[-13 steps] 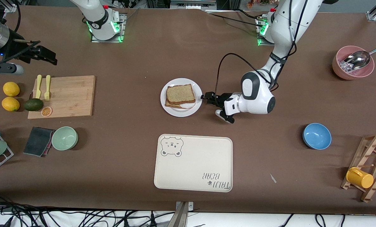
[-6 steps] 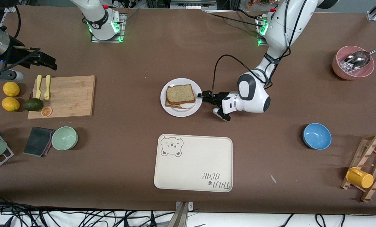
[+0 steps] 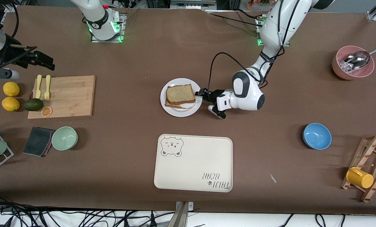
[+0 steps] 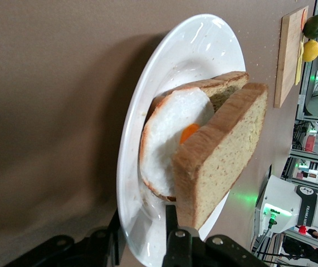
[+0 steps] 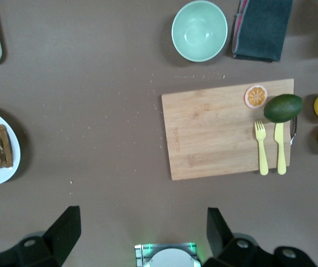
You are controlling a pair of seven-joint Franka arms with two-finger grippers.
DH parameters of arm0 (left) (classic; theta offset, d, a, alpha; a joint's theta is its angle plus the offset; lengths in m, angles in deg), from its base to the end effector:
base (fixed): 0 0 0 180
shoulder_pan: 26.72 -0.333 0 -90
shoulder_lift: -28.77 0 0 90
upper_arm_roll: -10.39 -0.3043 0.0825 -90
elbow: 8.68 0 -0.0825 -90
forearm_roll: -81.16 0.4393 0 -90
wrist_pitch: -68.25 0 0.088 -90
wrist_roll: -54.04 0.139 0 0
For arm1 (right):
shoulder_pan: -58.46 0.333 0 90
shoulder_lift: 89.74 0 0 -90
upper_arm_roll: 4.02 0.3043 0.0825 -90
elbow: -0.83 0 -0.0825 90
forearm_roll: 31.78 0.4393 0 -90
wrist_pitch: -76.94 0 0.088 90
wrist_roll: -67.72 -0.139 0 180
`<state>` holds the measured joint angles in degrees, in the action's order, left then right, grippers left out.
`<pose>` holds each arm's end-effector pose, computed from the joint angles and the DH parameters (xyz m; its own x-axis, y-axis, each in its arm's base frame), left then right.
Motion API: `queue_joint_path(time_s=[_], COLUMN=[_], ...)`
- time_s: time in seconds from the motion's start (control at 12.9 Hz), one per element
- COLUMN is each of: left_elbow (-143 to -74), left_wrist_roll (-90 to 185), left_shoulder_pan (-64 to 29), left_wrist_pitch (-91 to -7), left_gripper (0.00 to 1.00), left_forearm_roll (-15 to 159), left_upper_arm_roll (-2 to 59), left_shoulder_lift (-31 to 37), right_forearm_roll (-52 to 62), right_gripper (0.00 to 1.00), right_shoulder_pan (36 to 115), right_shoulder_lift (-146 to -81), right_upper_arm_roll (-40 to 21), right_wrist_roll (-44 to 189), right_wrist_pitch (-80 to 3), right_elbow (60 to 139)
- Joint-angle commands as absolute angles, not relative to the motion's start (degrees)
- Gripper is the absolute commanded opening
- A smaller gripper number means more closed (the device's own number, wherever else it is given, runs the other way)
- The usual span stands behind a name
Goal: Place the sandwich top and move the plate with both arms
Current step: 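Grip the white plate rim with the left gripper, then slide the white plate onto the bear tray with the left gripper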
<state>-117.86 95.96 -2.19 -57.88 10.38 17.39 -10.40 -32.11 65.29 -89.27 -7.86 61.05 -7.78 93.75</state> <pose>0.4989 -0.3786 0.0529 0.9381 -0.3263 -0.1159 -0.1032 -0.5829 0.8060 0.5902 0.0299 0.5520 0.9890 -0.0651 -0.1330 -0.0629 -0.9978 0.0208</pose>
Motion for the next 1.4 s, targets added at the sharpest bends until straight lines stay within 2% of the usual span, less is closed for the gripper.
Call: queue_joint_path(time_s=[0.0,0.16,0.31,0.54,0.85,1.01,1.16,1.32], left_elbow=[-118.1,-118.2,-118.0,-117.6,-116.7,-115.7,-112.9,-106.8], left_wrist_roll=[98.1,98.1,98.1,97.1,97.0,96.8,96.0,92.4], left_shoulder_pan=[-0.9,-0.8,-1.0,-3.1,-9.7,-11.8,-13.5,-13.6], left_wrist_pitch=[-58.7,-58.7,-58.5,-56.9,-47.4,-45.7,-45.4,-45.9], left_gripper=[0.09,0.09,0.00,0.00,0.00,0.00,0.00,0.00], left_forearm_roll=[5.8,5.8,5.8,5.7,5.6,5.5,5.5,5.7], left_upper_arm_roll=[17.1,17.1,17.1,17.2,17.2,17.2,17.1,16.9], left_shoulder_lift=[-10.9,-11.5,-11.7,-11.2,-10.2,-10.1,-9.9,-11.7], right_forearm_roll=[-31.8,-32.1,-32.1,-32.1,-32.1,-32.1,-32.1,-32.1], right_gripper=[1.00,1.00,1.00,1.00,1.00,1.00,1.00,1.00], right_shoulder_pan=[65.4,65.5,65.6,65.5,65.2,65.2,65.2,65.2], right_shoulder_lift=[-89.7,-89.7,-89.8,-89.9,-90.3,-90.3,-90.3,-90.3], right_upper_arm_roll=[-7.9,-7.9,-7.9,-7.8,-7.8,-7.8,-7.8,-7.8], right_wrist_roll=[61.3,61.5,61.5,61.3,61.4,61.4,61.4,61.4], right_wrist_pitch=[-8.5,-10.5,-10.9,-11.0,-11.9,-11.9,-11.9,-11.8], right_elbow=[92.5,92.5,92.5,92.4,92.5,92.5,92.5,92.5])
